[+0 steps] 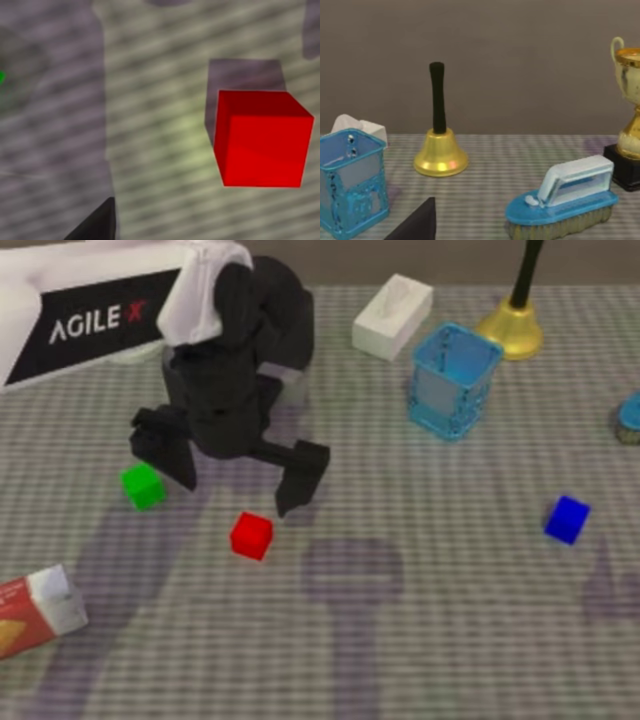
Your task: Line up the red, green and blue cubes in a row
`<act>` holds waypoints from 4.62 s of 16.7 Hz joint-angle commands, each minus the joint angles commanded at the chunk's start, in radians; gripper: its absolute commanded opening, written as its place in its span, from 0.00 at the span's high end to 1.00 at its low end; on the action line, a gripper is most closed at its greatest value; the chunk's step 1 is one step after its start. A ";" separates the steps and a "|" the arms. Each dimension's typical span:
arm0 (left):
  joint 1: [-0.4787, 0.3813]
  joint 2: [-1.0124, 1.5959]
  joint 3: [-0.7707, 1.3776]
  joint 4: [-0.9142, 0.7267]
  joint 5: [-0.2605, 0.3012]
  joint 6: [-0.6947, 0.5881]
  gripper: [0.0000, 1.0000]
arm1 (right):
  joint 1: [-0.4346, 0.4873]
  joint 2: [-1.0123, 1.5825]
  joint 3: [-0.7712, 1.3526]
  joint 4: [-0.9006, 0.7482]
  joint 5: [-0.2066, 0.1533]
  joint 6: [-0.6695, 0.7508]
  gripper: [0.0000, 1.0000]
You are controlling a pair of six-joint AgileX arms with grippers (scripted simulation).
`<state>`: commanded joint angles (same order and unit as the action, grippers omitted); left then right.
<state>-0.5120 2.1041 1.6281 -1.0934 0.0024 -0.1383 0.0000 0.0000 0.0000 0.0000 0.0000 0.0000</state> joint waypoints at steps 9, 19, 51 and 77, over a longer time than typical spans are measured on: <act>-0.003 0.125 -0.158 0.284 0.001 0.002 0.00 | 0.000 0.000 0.000 0.000 0.000 0.000 0.00; -0.003 0.132 -0.166 0.296 0.001 0.002 0.38 | 0.000 0.000 0.000 0.000 0.000 0.000 0.00; 0.010 -0.005 -0.011 0.043 -0.007 0.003 1.00 | 0.000 0.000 0.000 0.000 0.000 0.000 0.00; -0.194 -0.231 -0.497 0.306 -0.030 -0.567 1.00 | 0.000 0.000 0.000 0.000 0.000 0.000 0.00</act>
<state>-0.7062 1.8735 1.1312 -0.7875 -0.0277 -0.7057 0.0000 0.0000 0.0000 0.0000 0.0000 0.0000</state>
